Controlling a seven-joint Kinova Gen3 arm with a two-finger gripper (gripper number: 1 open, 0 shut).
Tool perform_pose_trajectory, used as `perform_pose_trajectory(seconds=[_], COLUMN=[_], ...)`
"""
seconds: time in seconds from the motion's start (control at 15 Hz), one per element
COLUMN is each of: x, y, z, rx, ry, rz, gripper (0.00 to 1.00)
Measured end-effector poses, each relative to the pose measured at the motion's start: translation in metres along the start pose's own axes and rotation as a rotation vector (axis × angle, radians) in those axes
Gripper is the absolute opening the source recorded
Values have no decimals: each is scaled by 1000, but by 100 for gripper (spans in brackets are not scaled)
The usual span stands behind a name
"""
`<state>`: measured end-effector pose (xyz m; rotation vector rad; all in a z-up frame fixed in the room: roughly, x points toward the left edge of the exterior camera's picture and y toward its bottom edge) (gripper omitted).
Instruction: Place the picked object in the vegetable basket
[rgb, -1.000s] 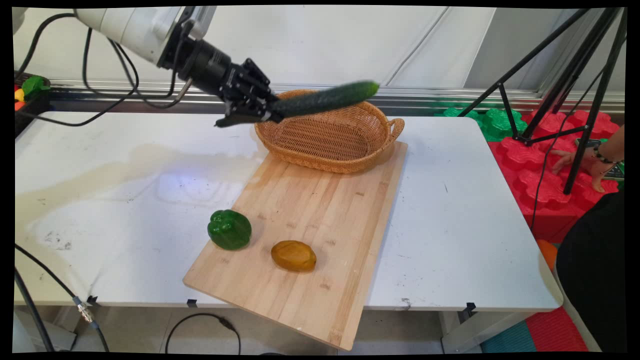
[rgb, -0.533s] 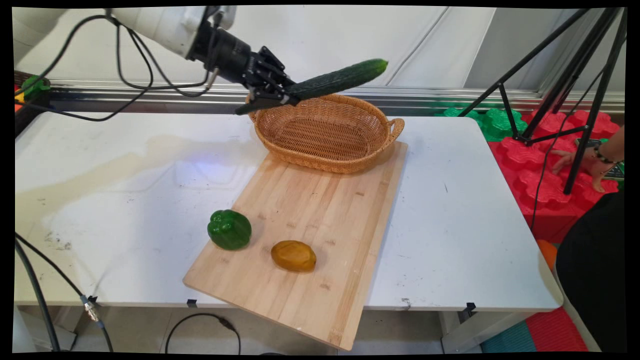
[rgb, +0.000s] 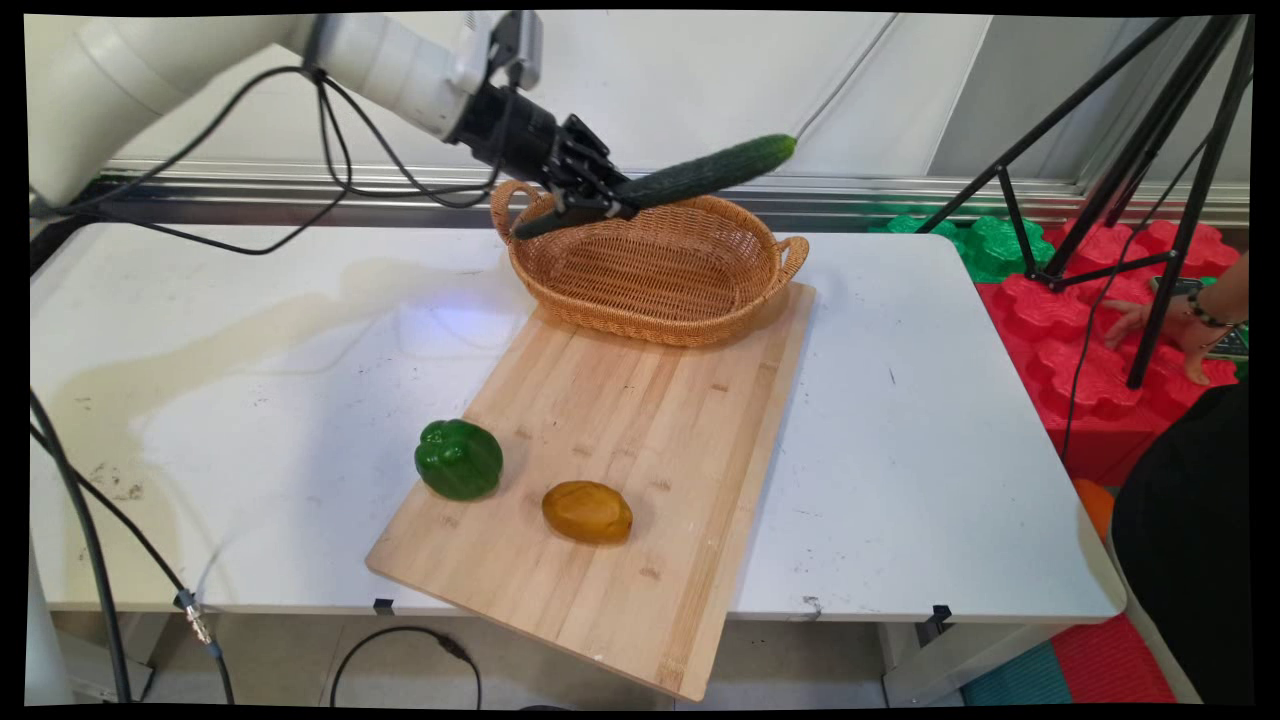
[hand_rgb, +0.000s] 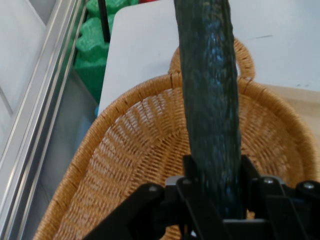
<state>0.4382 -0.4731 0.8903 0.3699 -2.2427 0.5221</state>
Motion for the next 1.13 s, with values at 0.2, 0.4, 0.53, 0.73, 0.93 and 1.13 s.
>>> perform_pose_trajectory(seconds=[0.2, 0.4, 0.53, 0.73, 0.93, 1.13], x=[-5, -14, -21, -29, -34, -39], y=[-6, -10, -11, -13, -13, -16], z=[29, 52, 64, 77, 82, 82], rx=[3, 2, -1, -5, -10, -5], ry=[-8, -29, -43, -61, -71, -76], rz=[-8, -14, -16, -18, -15, -11], gripper=[0, 0, 0, 0, 100, 100])
